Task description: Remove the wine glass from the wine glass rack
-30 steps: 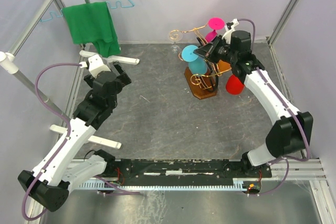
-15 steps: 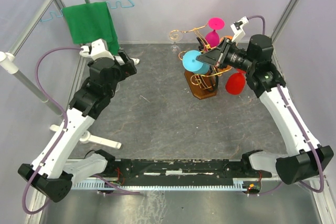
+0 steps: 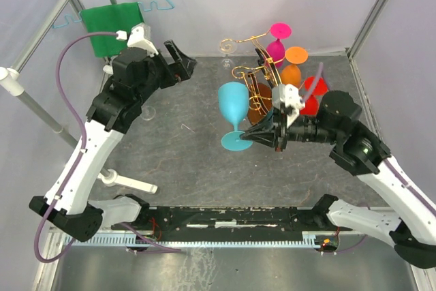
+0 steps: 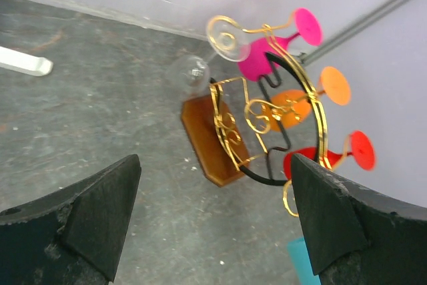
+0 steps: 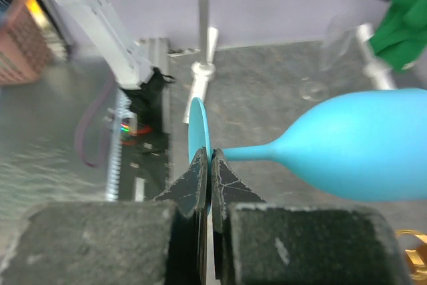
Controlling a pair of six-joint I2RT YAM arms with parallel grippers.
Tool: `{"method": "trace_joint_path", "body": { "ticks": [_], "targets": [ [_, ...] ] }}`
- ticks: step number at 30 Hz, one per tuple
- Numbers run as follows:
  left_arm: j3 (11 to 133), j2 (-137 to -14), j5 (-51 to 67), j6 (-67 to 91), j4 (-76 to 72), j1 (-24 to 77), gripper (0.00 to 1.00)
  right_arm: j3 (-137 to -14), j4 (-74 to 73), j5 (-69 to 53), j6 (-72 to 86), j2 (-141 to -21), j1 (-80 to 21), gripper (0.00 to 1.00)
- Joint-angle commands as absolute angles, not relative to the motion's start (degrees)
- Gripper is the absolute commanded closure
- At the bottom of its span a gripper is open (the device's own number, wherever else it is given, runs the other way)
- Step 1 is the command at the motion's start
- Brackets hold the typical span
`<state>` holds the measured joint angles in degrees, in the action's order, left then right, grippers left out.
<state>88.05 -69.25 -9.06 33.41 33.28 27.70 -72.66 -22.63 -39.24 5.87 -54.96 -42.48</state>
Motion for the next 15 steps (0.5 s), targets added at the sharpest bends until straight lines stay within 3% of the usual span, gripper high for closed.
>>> {"method": "trace_joint_path", "body": {
  "ticks": [1, 7, 15],
  "targets": [
    [92.6, -67.2, -2.7, 37.8, 34.2, 27.2, 0.01, -71.9, -27.0, -27.1, -19.6, -54.6, -49.4, 0.99],
    [101.1, -68.5, 0.3, 38.8, 42.9, 27.2, 0.01, -70.3, -26.2, -17.7, -32.5, -56.7, -57.4, 0.99],
    [102.2, -70.7, 9.7, 40.6, 46.0, 27.2, 0.01, -73.0, -24.7, -11.0, -37.0, -61.8, -60.7, 0.99]
  ]
}}
